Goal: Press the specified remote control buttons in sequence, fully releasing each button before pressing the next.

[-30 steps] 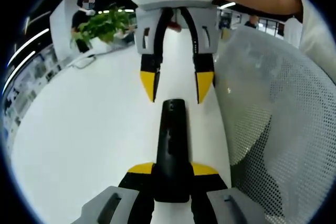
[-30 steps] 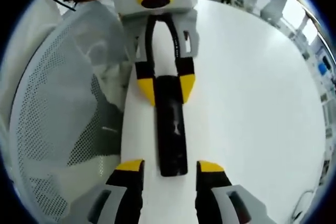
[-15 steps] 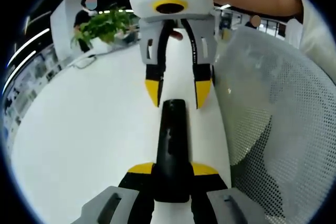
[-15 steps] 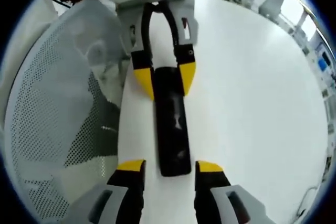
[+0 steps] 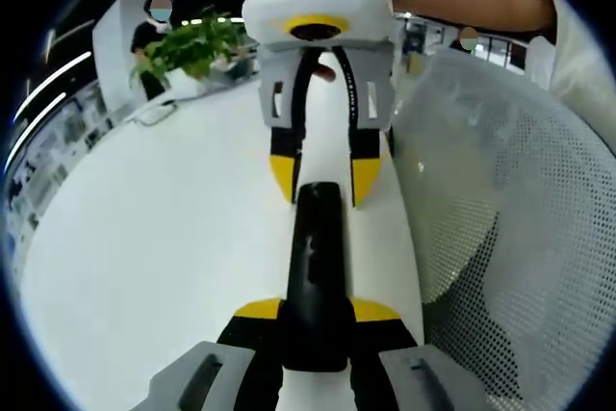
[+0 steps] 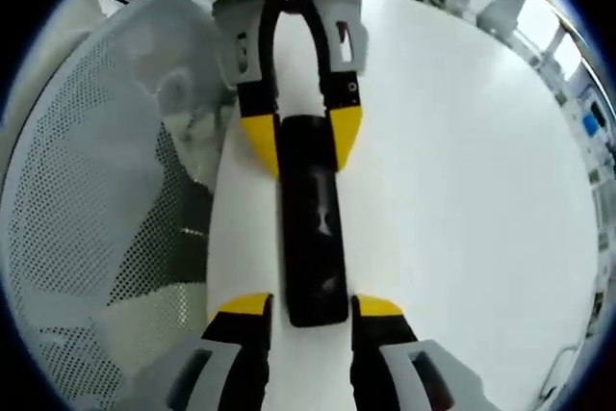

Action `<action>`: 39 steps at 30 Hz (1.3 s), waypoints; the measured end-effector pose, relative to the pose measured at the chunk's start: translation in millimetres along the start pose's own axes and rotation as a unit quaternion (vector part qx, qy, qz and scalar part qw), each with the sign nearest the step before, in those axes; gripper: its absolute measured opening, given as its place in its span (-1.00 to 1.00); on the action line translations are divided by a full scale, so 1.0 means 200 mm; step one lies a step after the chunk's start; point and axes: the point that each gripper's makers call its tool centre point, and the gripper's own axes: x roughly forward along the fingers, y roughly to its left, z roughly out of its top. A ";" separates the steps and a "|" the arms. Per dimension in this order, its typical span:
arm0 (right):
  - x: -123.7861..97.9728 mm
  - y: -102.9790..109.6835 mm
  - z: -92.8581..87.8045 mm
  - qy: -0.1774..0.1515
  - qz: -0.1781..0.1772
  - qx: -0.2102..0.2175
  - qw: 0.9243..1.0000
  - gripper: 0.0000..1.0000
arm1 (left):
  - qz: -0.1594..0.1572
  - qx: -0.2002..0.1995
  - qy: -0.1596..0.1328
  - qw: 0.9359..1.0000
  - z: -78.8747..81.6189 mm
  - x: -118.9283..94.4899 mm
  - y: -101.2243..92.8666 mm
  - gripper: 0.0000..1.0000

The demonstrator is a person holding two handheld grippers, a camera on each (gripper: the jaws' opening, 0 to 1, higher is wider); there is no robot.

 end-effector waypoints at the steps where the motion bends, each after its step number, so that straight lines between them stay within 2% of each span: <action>1: 0.00 -0.01 0.00 0.000 -0.006 -0.005 1.000 -0.48 | 0.000 0.000 0.000 1.000 0.00 0.00 0.00 -0.53; 8: 0.00 0.00 0.00 0.005 -0.017 -0.013 1.000 -0.58 | 0.000 0.002 0.000 1.000 0.00 0.00 0.00 -0.53; 39: 0.00 -0.02 0.00 0.001 -0.020 -0.017 1.000 -0.60 | -0.005 -0.002 0.006 1.000 0.01 0.00 0.01 -0.53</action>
